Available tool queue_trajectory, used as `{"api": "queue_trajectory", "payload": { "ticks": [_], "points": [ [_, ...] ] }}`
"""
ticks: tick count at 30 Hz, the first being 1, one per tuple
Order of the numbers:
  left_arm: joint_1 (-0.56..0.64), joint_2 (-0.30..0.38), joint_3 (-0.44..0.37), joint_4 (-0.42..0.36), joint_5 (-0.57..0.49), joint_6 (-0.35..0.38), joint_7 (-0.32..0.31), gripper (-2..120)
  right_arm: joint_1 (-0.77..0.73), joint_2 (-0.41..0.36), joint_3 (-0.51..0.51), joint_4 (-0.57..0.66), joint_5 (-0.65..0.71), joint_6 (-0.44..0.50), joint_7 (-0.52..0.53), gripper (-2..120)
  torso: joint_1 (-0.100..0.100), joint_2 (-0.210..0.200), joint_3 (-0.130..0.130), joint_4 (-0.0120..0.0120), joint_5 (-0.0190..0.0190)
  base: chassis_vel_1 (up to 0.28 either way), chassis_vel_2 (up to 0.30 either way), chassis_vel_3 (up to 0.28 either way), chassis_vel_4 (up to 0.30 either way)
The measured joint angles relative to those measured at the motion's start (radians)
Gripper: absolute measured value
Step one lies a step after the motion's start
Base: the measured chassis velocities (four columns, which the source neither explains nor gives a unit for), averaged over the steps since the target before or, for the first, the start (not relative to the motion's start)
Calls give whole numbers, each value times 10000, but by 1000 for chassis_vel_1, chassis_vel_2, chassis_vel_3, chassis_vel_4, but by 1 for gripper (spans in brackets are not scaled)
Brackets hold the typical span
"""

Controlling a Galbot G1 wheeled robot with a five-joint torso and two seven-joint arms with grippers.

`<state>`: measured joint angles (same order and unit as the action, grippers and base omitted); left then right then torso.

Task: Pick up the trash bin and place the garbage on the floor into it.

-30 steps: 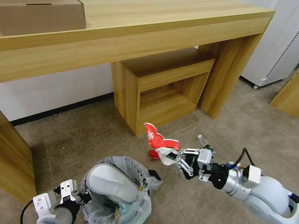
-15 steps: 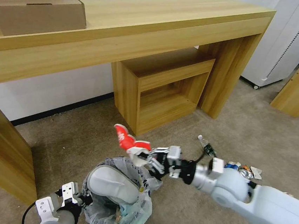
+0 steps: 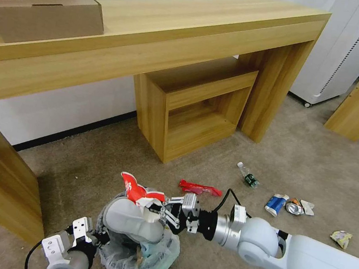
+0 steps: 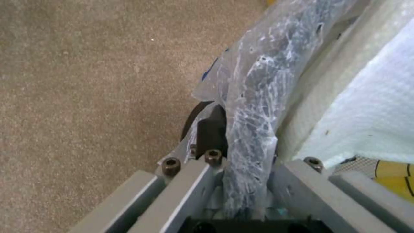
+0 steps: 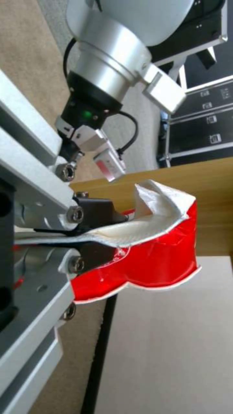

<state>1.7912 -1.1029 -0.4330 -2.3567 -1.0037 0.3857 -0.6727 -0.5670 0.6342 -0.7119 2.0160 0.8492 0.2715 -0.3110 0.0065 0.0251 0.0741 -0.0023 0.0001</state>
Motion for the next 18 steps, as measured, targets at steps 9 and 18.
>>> {"api": "queue_trajectory", "payload": {
  "ticks": [9, 18],
  "points": [
    [129, -83, 26, 12, 215, -3, 26, 0, 192, 394, -409, -193, -65, 36, 9, 0, 0, 1, 0, 1, -1, 0, 0, 0, 0],
    [212, -121, 81, 19, 395, -9, 25, 0, 344, 466, -538, -379, -240, 163, -109, 25, -1, 0, 0, 1, -1, 0, 0, 0, 0]
  ]
}}
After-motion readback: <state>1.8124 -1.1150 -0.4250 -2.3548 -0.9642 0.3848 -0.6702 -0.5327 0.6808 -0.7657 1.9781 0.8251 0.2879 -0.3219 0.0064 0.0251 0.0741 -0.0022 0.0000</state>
